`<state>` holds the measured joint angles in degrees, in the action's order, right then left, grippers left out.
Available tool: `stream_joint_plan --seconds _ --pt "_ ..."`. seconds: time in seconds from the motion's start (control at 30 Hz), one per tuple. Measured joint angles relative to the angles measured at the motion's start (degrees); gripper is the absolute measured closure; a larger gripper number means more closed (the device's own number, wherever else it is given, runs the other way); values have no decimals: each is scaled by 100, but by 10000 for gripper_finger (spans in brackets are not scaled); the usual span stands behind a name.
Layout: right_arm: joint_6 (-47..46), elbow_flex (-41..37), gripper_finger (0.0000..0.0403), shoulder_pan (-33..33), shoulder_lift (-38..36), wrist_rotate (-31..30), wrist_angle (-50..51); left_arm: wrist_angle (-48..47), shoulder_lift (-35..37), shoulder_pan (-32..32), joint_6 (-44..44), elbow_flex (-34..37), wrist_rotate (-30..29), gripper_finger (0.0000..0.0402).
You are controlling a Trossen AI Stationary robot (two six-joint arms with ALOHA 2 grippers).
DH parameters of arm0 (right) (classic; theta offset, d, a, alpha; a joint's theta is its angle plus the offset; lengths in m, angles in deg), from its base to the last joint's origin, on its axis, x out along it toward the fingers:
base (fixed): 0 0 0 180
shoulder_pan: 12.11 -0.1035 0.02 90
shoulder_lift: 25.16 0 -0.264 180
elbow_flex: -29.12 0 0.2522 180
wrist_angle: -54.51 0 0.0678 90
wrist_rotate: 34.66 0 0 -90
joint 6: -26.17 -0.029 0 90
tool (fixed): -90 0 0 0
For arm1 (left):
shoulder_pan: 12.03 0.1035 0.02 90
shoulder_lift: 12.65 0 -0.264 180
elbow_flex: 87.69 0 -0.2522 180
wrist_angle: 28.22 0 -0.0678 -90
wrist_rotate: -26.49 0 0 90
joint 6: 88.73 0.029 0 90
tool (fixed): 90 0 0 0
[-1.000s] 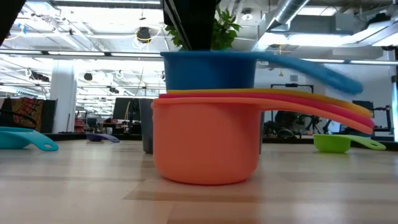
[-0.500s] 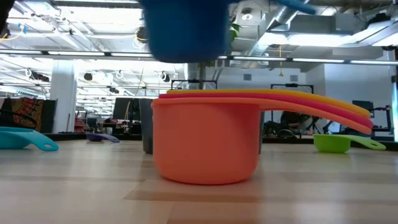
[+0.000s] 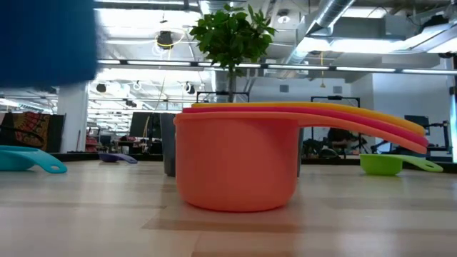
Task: Nest measuring cups in basket
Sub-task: Stack the blue measuring cup on the top of the yellow measuring cup
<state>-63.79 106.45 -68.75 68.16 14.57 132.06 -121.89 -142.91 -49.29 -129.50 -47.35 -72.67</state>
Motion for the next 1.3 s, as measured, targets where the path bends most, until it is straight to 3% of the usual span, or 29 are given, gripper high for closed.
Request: stream_joint_plan --seconds 0.2,0.53,0.63,0.83,1.0,1.17,1.3 --pt "-1 0 283 0 0 -81 -33 435 -15 45 -164 832 293 401" --pt "27 0 283 -53 0 -75 -168 442 26 94 521 1085 134 401" --pt "29 0 283 -101 0 -114 -210 443 154 77 477 1096 -96 401" --pt "44 0 283 -151 0 -116 -259 422 950 -194 238 1291 -1116 401" --pt "44 0 283 -221 0 -163 -313 1091 2341 -323 -339 2886 -1417 401" --pt "46 -2 283 -221 0 -164 -302 3580 3848 -305 -404 5085 -1535 401" --pt "48 0 283 -173 0 -175 -296 5338 4522 -168 -445 6596 -1528 401"
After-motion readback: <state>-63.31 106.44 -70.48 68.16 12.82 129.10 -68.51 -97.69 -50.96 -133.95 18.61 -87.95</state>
